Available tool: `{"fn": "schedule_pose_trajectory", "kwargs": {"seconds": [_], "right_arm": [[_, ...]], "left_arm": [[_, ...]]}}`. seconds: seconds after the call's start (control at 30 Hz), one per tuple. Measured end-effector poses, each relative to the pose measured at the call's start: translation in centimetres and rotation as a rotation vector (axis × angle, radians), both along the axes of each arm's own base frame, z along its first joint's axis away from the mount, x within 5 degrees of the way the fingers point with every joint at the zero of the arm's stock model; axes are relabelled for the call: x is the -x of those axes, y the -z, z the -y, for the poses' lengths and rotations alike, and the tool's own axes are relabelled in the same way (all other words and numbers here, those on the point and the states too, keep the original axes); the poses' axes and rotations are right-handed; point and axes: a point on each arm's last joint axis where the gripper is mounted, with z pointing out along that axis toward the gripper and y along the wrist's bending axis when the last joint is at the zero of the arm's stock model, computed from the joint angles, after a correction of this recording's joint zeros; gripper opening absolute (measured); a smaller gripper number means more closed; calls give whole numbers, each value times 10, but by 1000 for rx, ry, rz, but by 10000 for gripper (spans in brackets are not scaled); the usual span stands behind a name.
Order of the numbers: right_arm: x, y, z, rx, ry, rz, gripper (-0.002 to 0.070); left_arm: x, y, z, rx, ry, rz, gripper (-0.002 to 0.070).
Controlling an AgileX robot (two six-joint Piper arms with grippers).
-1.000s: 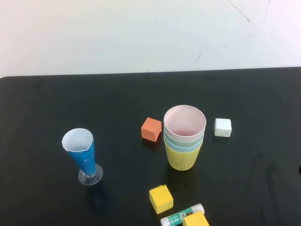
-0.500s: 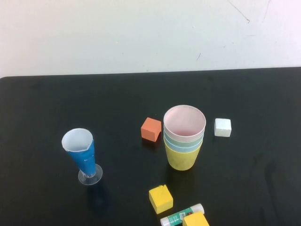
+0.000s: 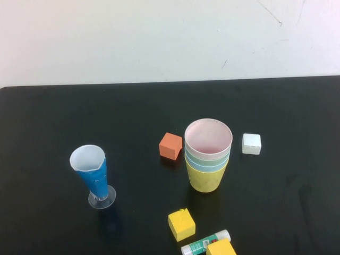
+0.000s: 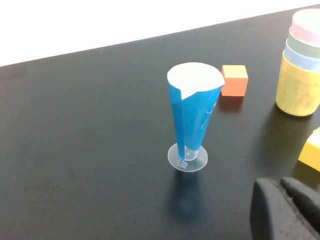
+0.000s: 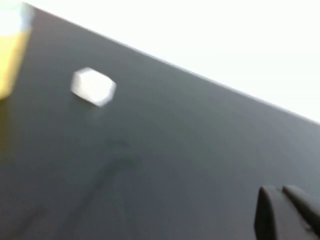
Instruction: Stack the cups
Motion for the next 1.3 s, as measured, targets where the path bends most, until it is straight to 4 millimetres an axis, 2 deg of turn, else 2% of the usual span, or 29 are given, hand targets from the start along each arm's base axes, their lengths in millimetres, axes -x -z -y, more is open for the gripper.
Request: {"fn": "schedule_pose_trajectory", "kwargs": {"seconds": [0.1, 0.27, 0.67, 1.3], "right_arm": [[-1, 15, 5, -49, 93, -51, -1], [1, 22, 7, -108, 146, -121, -1], [2, 22, 8, -254, 194, -143, -2], [2, 22, 8, -264, 197, -144, -2]], "left_arm": [[0, 0, 0, 0, 0, 0, -1], [0, 0, 0, 0, 0, 0, -1], [0, 0, 0, 0, 0, 0, -1], [0, 0, 0, 3, -1, -1, -1]]}}
